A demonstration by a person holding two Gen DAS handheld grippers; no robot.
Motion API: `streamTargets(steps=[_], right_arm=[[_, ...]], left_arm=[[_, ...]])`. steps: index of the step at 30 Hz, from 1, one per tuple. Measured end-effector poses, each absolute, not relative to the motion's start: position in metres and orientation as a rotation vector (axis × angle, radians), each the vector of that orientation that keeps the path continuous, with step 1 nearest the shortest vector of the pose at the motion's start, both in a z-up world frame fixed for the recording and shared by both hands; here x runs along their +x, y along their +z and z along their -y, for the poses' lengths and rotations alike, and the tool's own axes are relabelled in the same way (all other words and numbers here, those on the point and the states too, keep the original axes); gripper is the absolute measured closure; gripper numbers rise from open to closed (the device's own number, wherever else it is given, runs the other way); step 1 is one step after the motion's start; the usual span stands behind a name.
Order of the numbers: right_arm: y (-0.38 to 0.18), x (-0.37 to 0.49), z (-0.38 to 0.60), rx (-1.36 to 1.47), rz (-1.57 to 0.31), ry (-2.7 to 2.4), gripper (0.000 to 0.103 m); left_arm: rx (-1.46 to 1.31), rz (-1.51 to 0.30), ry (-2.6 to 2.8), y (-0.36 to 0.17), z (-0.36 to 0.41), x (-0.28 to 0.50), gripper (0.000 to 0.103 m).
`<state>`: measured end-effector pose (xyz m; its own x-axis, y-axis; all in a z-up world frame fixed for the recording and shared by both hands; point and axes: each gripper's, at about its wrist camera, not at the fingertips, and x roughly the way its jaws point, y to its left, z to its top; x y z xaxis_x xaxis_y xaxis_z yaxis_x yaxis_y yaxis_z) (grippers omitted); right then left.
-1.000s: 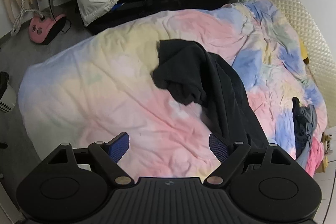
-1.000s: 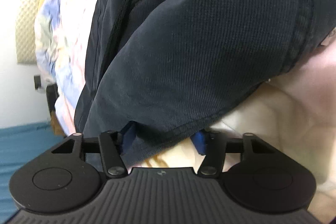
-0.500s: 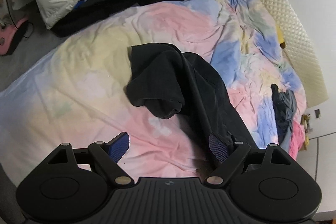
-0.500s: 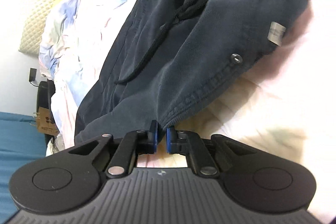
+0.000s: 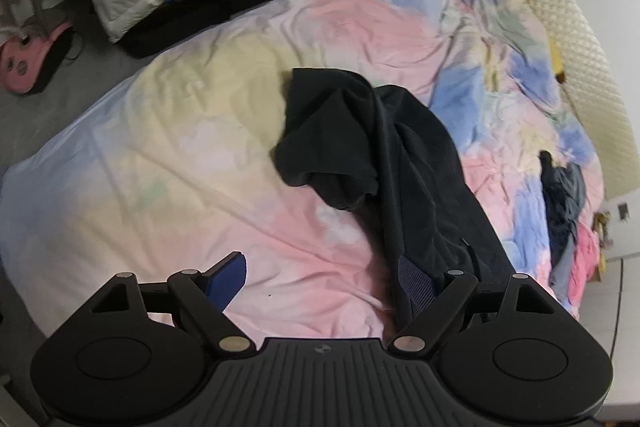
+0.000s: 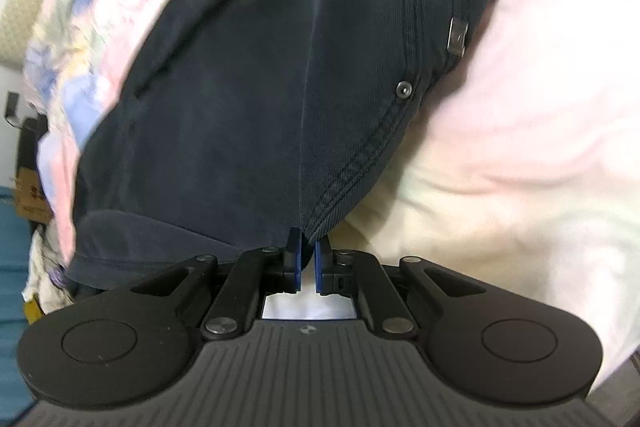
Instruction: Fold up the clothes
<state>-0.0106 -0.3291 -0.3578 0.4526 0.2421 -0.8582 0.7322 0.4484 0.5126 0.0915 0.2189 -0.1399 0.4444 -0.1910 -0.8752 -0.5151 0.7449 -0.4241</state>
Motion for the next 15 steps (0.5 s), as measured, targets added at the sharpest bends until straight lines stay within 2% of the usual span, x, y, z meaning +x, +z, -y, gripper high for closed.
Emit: streamTargets(steps=[6,15], right_arm=[[-0.376,0.011,0.331,0.959,-1.202,-0.280,0.089],[-0.371,0.027,0.328,0.892,-1.262,-0.239,0.087]], left_arm=[[-0.763,-1.095,0.318,-0.137,-0.203,0.099,0.018],[-0.871,-1.107,0.278,-0.170,-0.220,0.182,0.021]])
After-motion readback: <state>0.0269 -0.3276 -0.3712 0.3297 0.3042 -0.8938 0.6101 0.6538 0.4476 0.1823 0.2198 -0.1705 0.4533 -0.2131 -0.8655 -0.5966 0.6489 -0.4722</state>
